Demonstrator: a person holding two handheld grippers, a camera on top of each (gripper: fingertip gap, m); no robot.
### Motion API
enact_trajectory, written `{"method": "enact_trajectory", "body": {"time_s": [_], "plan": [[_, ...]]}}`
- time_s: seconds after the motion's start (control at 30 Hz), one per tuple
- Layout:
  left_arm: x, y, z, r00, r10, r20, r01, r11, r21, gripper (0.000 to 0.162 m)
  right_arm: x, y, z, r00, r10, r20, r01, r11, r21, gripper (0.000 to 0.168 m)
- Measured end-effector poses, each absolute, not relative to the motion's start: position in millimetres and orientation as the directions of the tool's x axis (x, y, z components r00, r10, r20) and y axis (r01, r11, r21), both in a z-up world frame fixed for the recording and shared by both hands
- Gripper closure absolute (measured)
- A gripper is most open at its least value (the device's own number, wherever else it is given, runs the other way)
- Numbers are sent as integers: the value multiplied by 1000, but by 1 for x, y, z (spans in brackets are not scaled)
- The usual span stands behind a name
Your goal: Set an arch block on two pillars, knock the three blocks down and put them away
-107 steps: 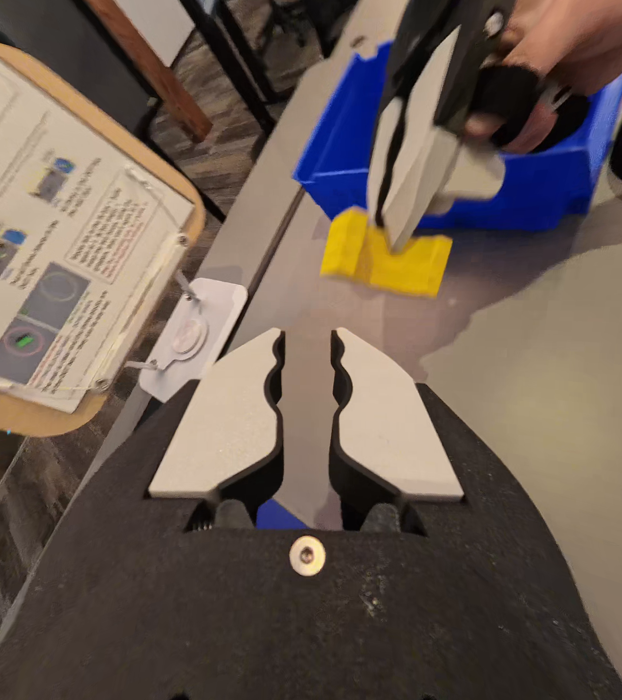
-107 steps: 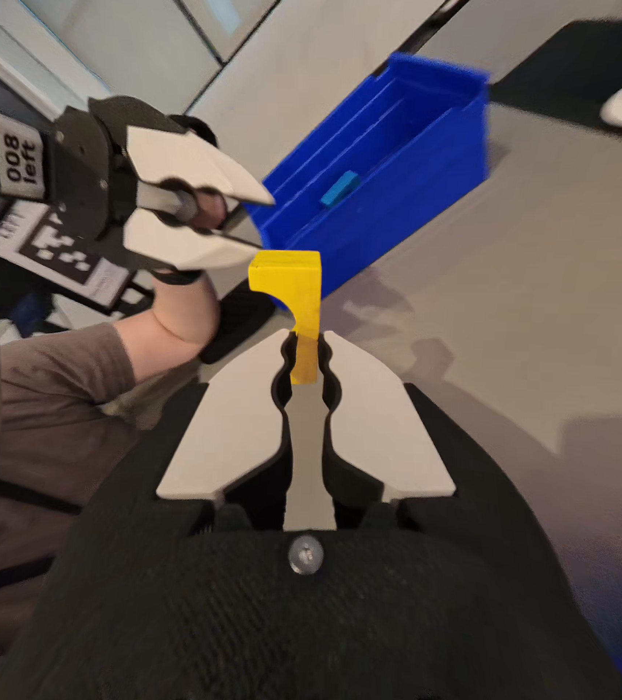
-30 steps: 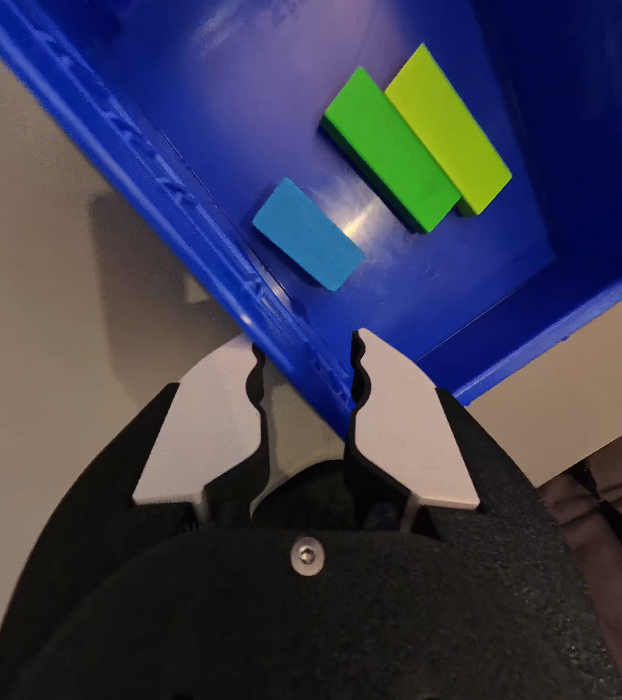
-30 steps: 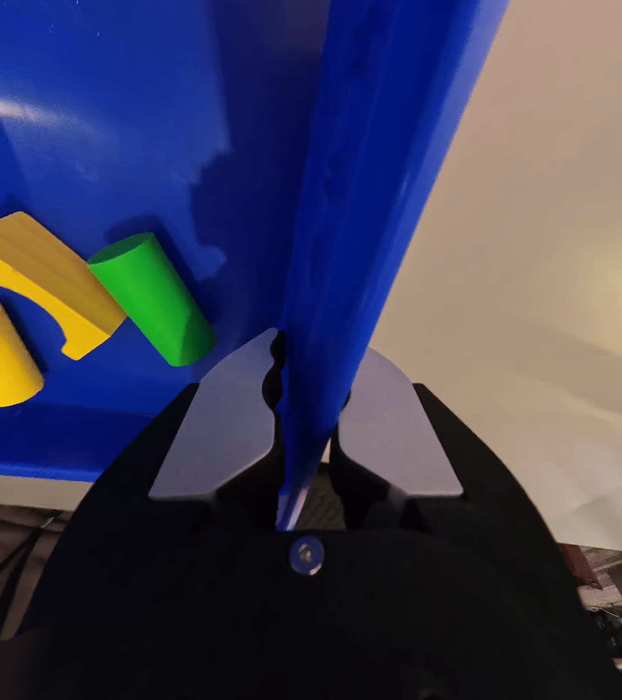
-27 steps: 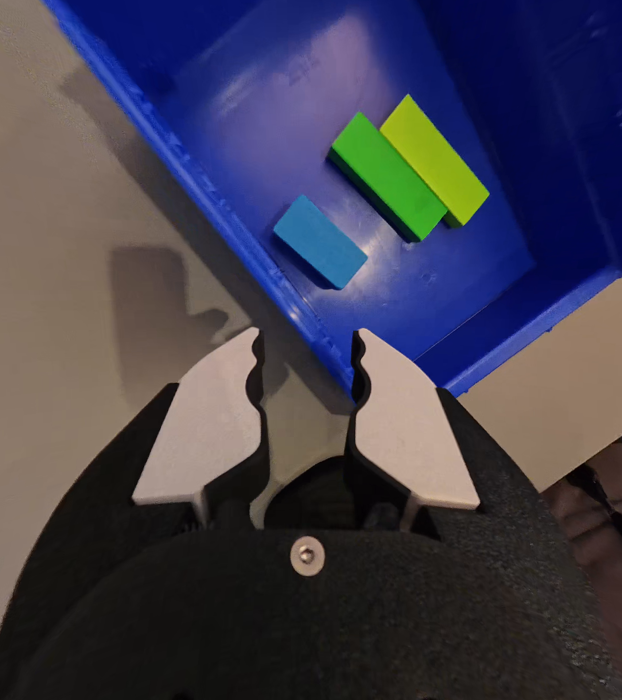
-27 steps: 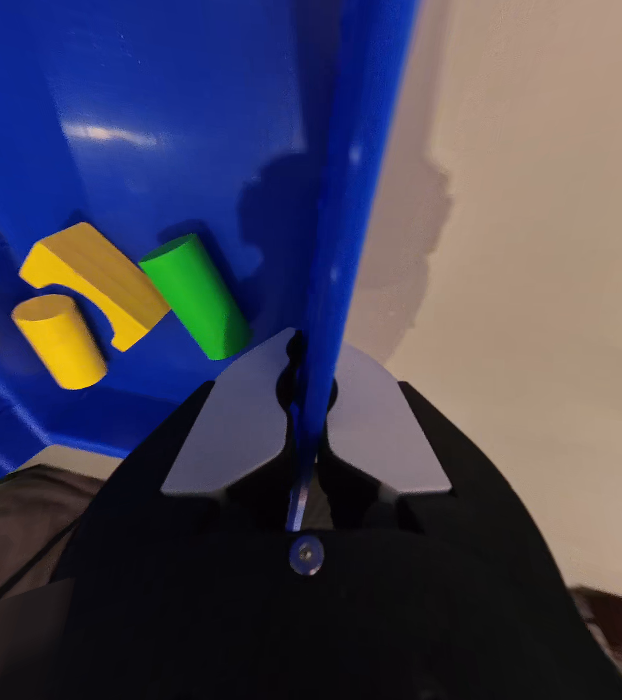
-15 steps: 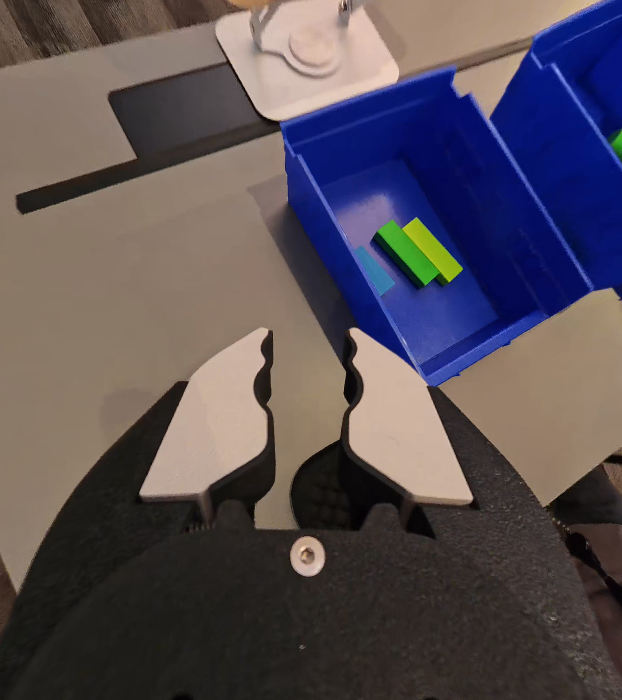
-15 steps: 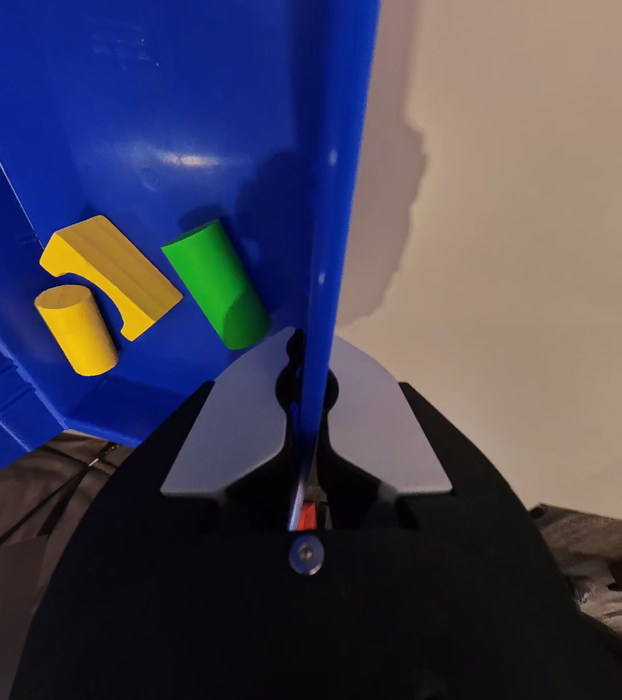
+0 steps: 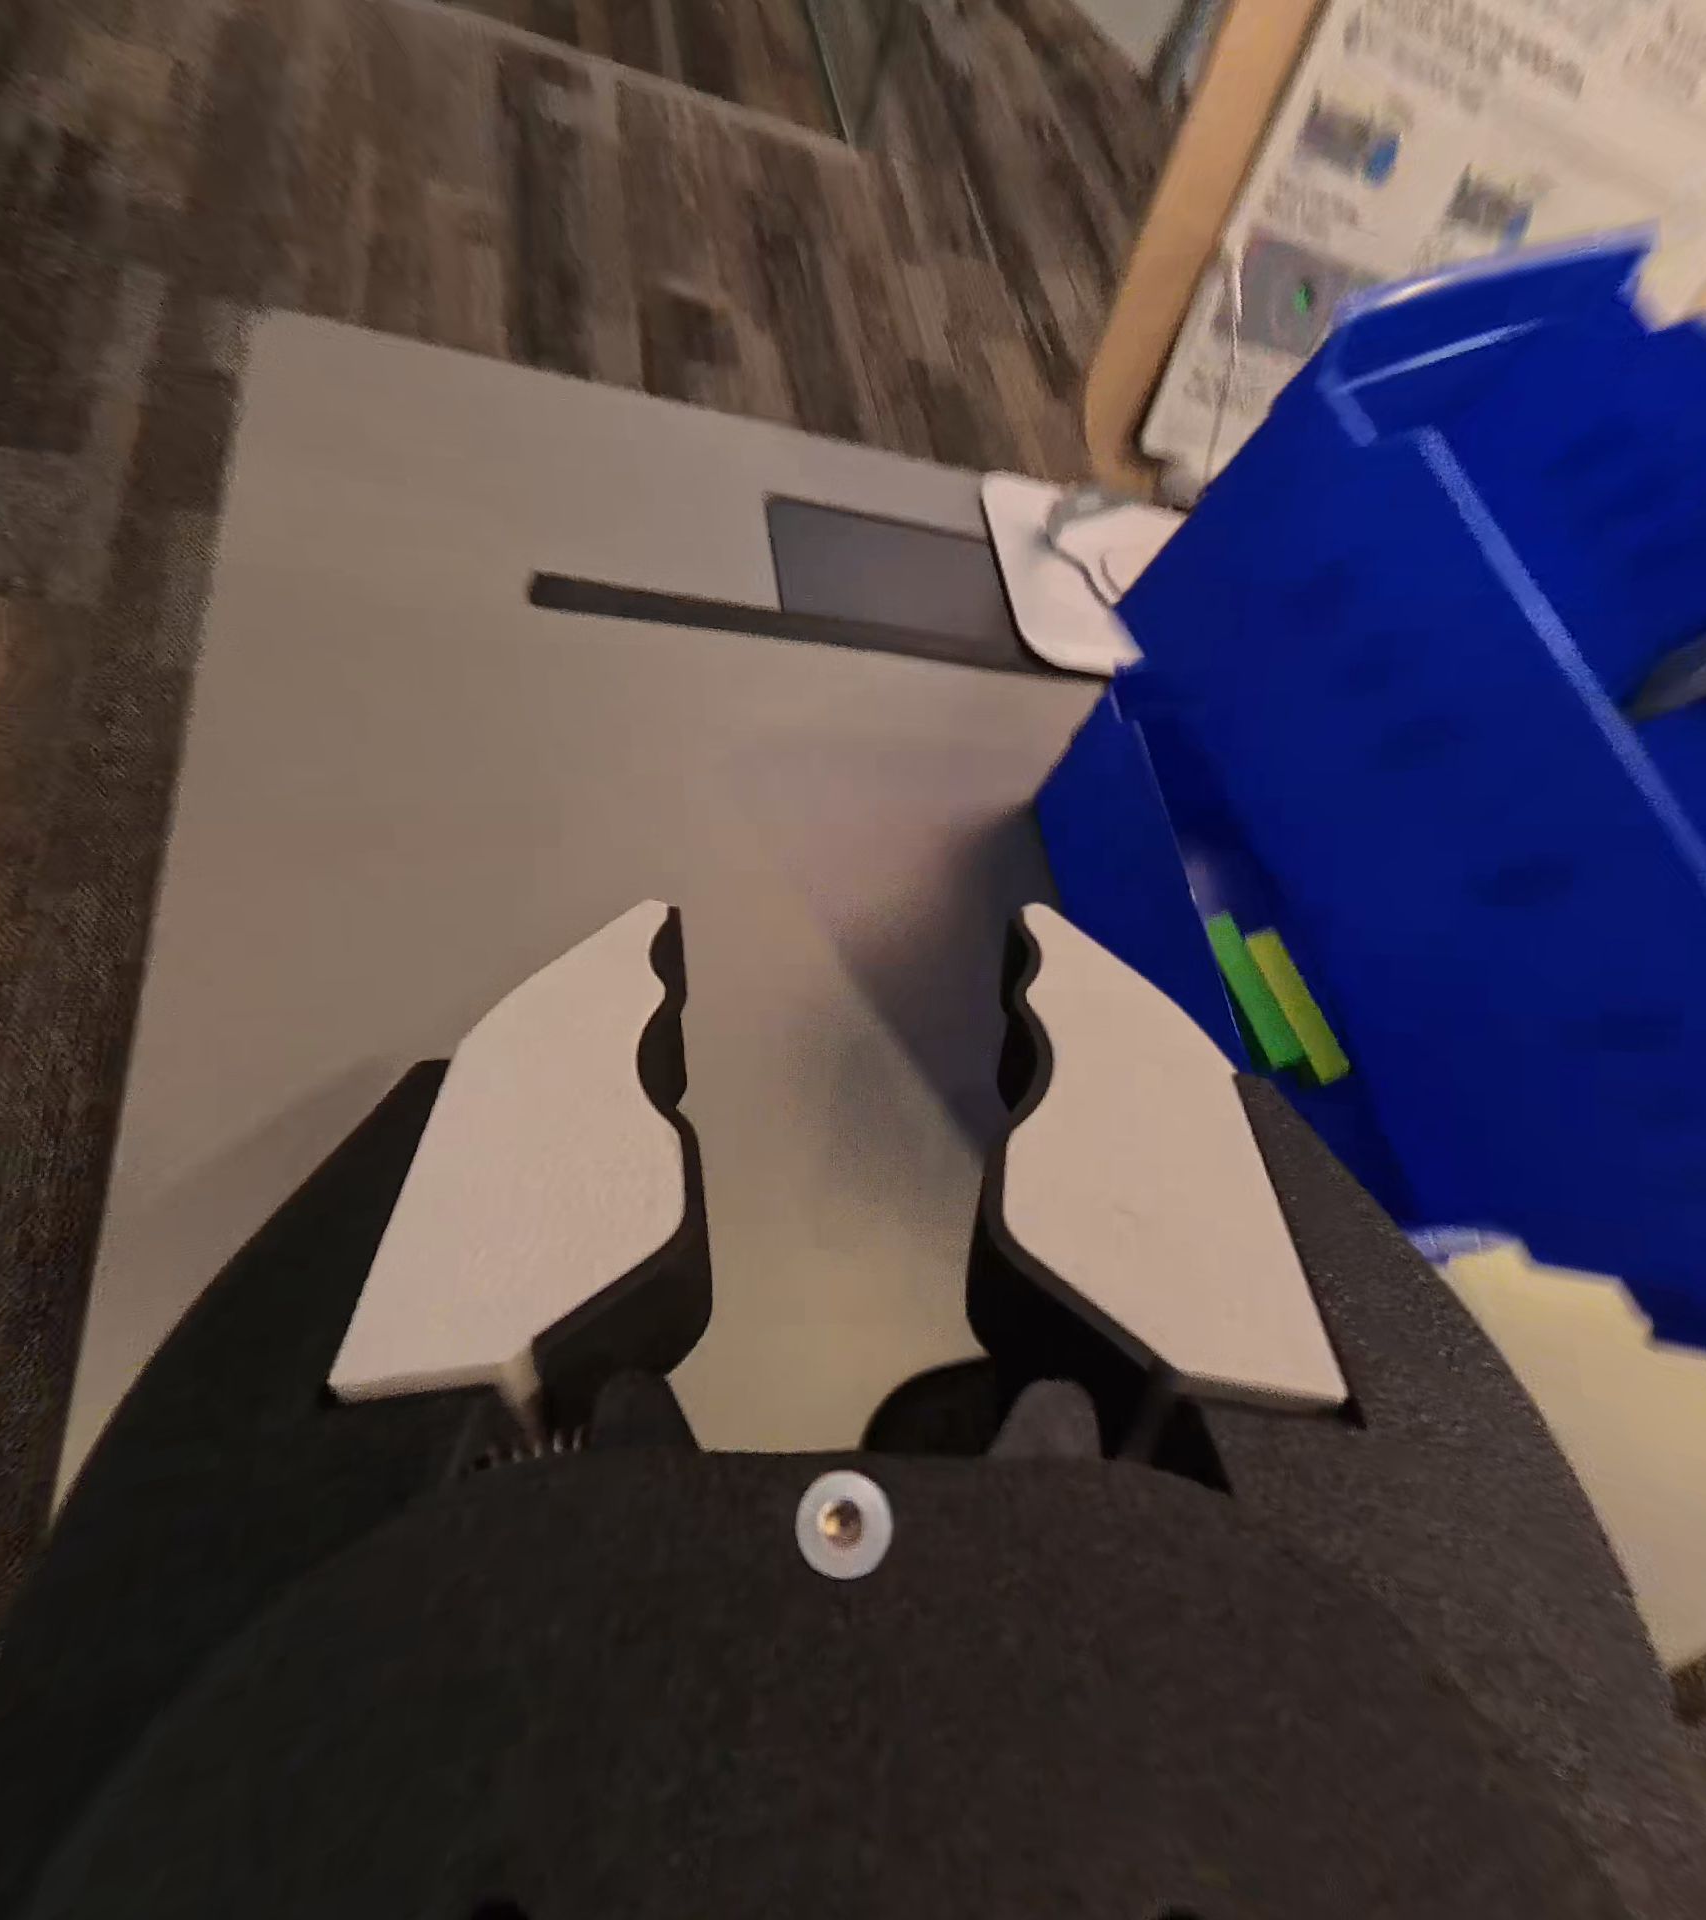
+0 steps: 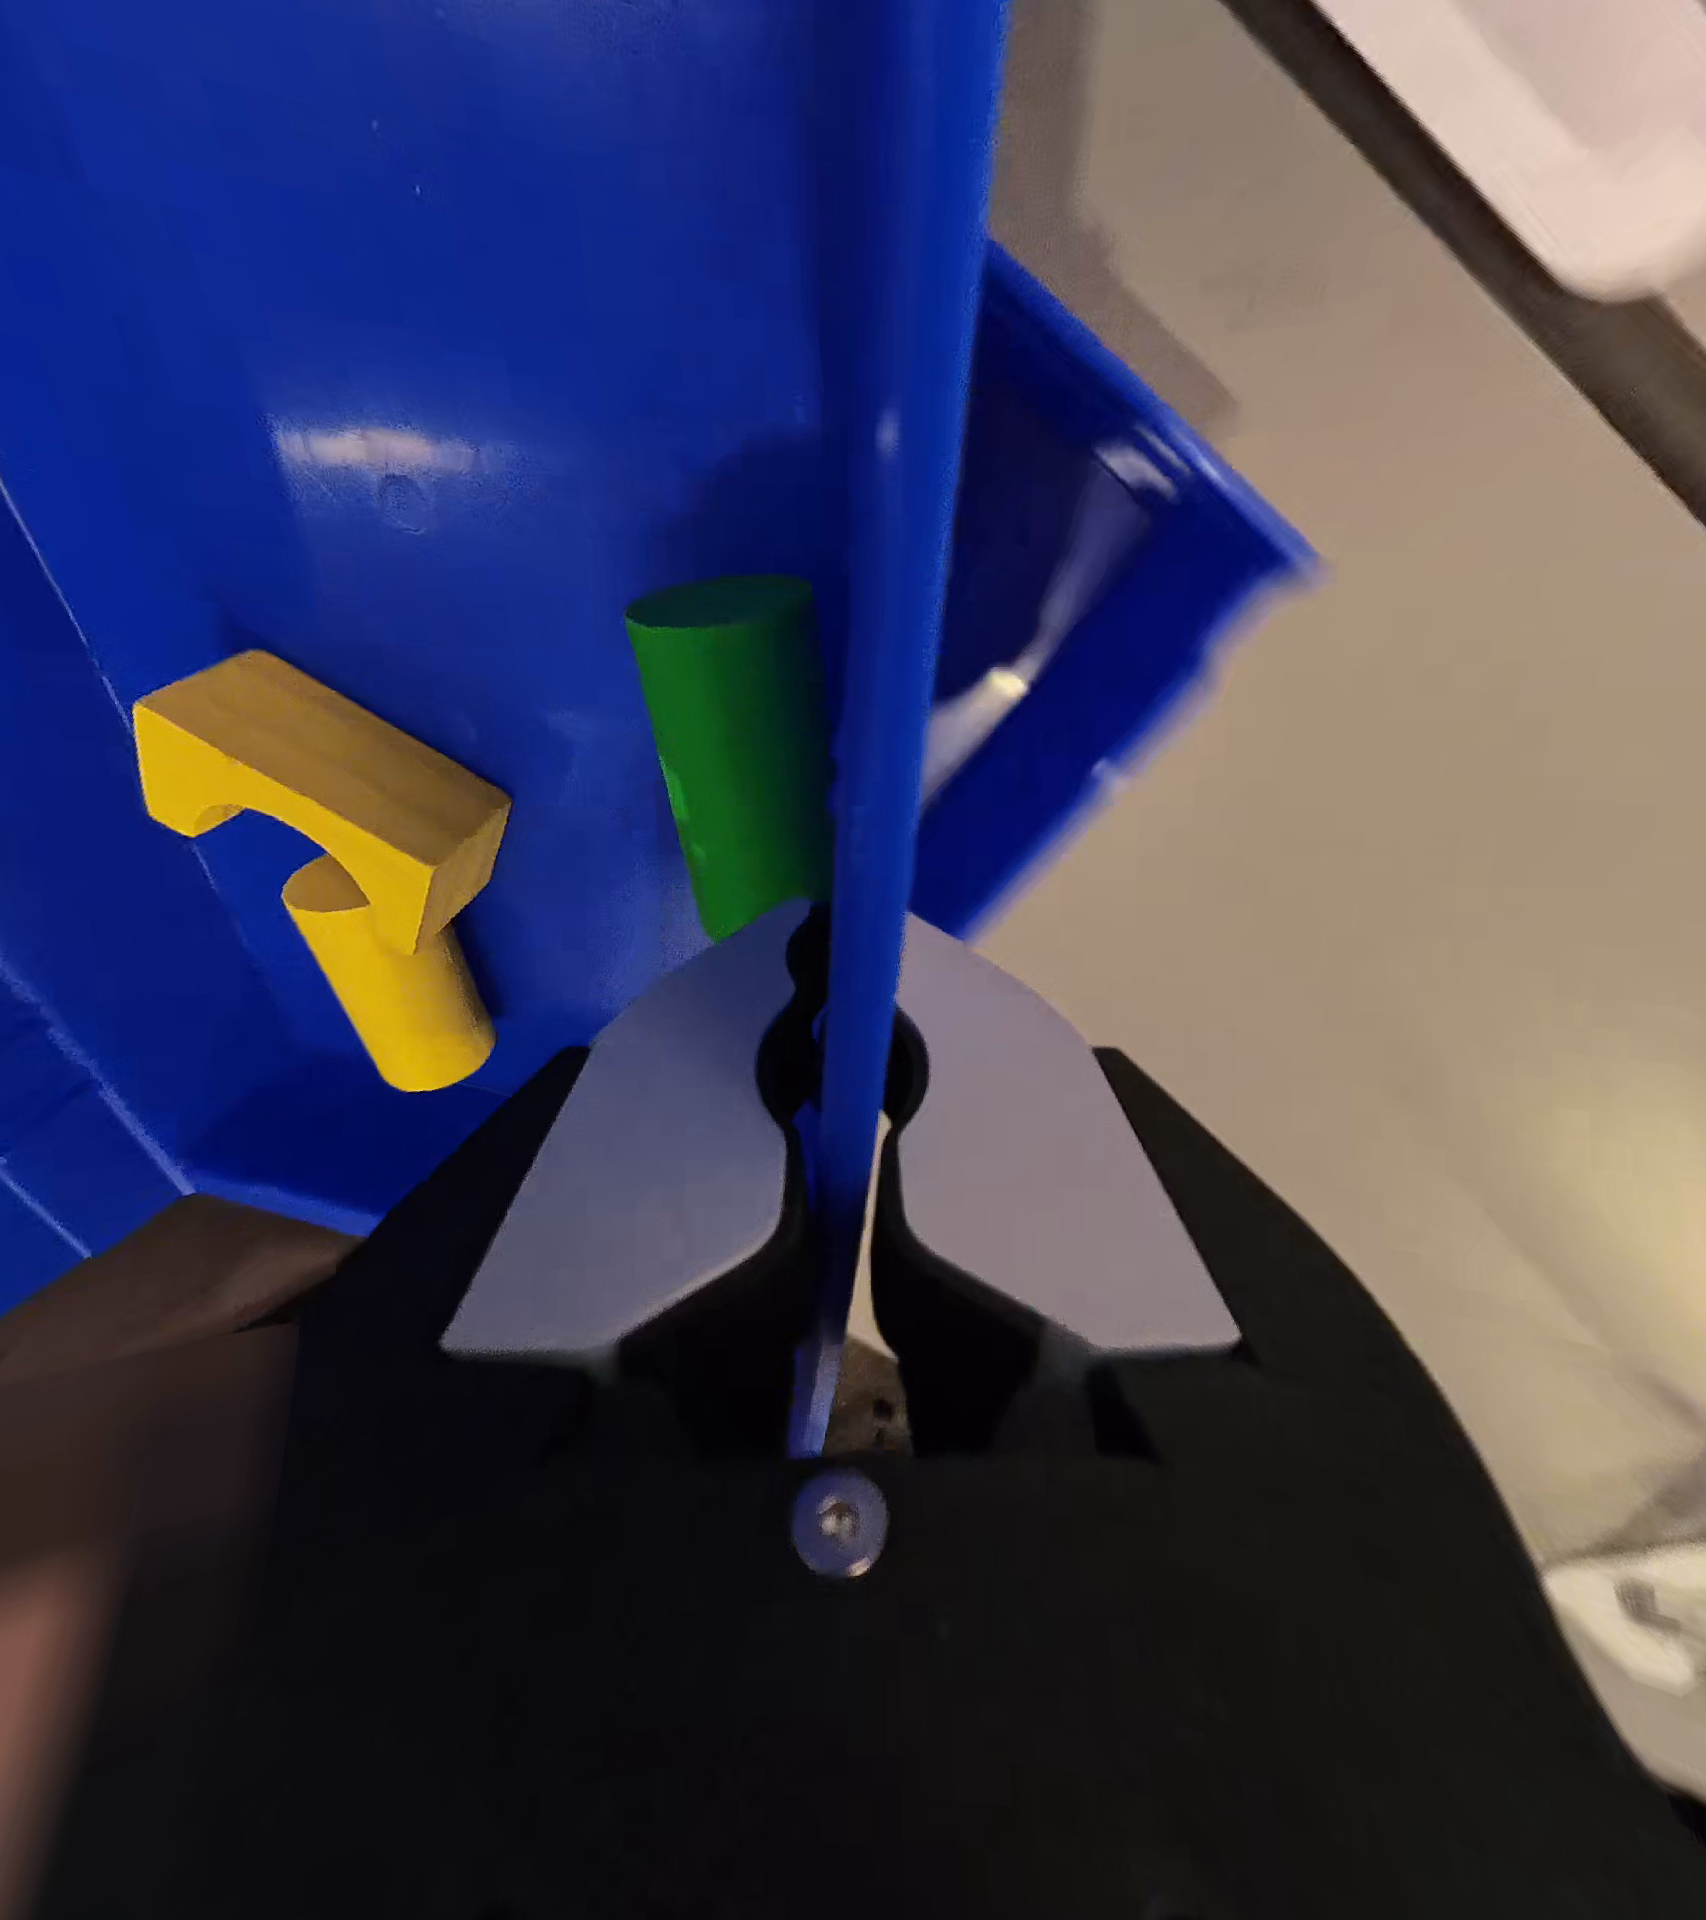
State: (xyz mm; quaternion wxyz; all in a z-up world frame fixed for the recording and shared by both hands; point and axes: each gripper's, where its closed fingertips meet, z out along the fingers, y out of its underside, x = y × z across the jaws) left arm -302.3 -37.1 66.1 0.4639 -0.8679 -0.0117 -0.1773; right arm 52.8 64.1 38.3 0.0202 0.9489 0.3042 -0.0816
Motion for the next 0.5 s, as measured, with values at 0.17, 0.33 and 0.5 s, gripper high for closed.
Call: {"method": "enact_trajectory", "body": {"time_s": [0.17, 0.33, 0.5], "plan": [[-364, -53, 97, 913, 37, 405, 392, -349, -851, 89, -83, 58, 19, 680, 689, -252, 701, -711, -53, 161], [-391, -73, 94, 832, 68, 550, 544, -287, -788, 90, -158, 43, -9, 623, 733, -274, 755, -654, -34, 160], [-387, -64, 57, 835, 88, 544, 518, -461, -721, 86, -195, 27, -42, 619, 723, -308, 766, -642, 35, 159]]}}
